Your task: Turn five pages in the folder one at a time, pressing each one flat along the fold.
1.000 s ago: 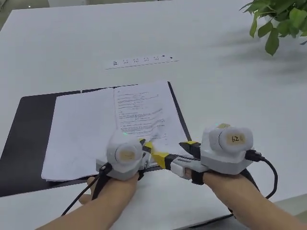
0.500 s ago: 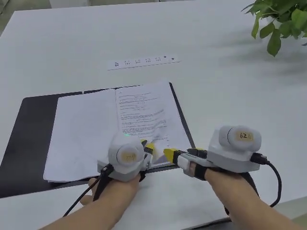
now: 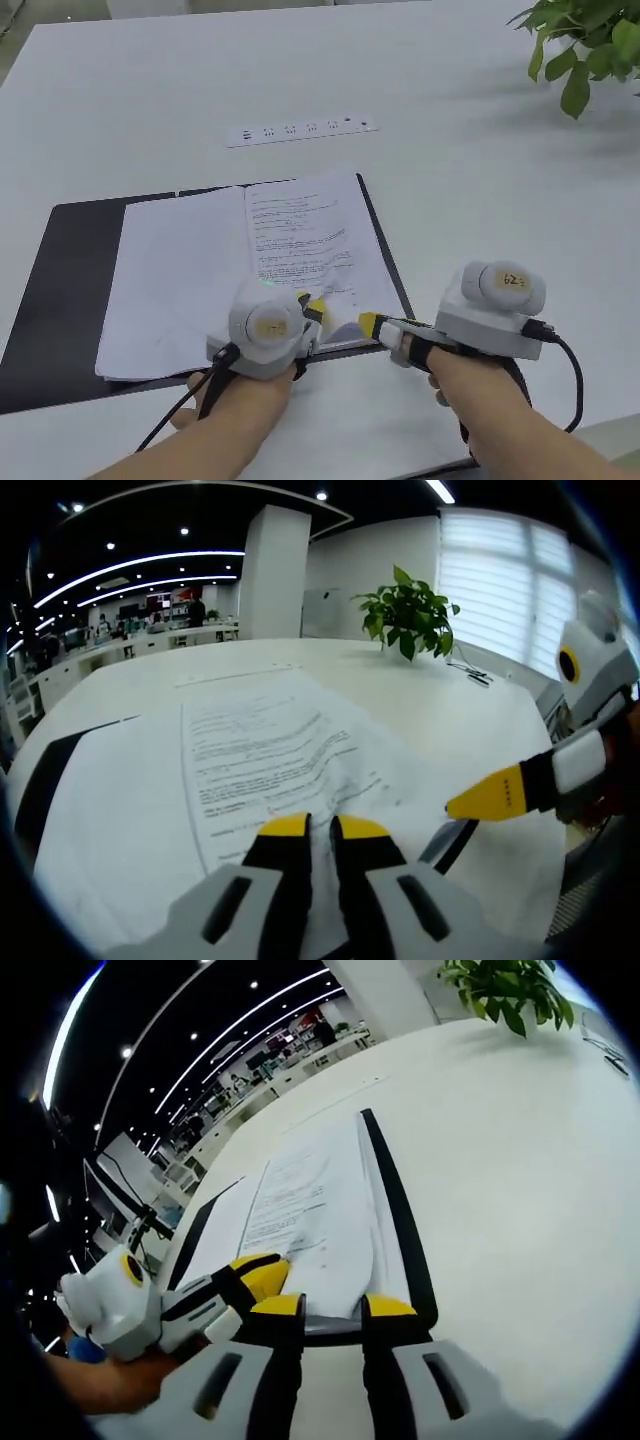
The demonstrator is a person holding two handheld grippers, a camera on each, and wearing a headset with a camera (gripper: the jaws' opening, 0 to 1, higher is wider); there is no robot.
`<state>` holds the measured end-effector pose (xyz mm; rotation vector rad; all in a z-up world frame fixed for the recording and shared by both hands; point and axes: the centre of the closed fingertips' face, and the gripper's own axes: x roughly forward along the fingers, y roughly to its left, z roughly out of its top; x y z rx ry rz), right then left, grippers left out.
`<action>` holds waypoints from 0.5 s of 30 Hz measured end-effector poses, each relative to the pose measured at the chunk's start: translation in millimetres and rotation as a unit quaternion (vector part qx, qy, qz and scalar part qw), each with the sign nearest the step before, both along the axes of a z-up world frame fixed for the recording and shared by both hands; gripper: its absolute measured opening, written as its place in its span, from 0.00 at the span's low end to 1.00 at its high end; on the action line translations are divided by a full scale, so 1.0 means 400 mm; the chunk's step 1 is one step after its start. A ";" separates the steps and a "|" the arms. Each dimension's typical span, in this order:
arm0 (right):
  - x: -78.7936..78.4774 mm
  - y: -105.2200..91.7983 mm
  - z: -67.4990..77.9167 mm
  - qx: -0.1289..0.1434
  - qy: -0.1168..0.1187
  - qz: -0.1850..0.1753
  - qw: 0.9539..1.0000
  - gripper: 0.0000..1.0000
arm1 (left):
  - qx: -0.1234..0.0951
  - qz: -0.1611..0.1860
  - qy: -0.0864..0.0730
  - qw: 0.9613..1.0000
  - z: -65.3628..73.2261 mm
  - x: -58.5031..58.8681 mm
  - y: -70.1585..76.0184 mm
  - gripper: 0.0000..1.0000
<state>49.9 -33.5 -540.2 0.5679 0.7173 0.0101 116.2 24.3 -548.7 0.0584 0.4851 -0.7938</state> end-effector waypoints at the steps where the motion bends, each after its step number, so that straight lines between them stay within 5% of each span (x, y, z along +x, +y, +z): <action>1: 0.000 -0.003 -0.002 0.000 0.001 -0.004 1.000 0.14 | 0.000 0.000 0.000 1.000 0.000 0.000 0.000 0.07; 8: -0.003 -0.018 -0.005 0.027 0.008 -0.041 0.999 0.01 | -0.003 0.000 0.005 1.000 0.001 0.000 0.000 0.08; 15: 0.001 -0.022 0.014 0.044 -0.005 -0.065 0.997 0.00 | -0.009 -0.007 0.019 1.000 0.005 -0.005 -0.006 0.12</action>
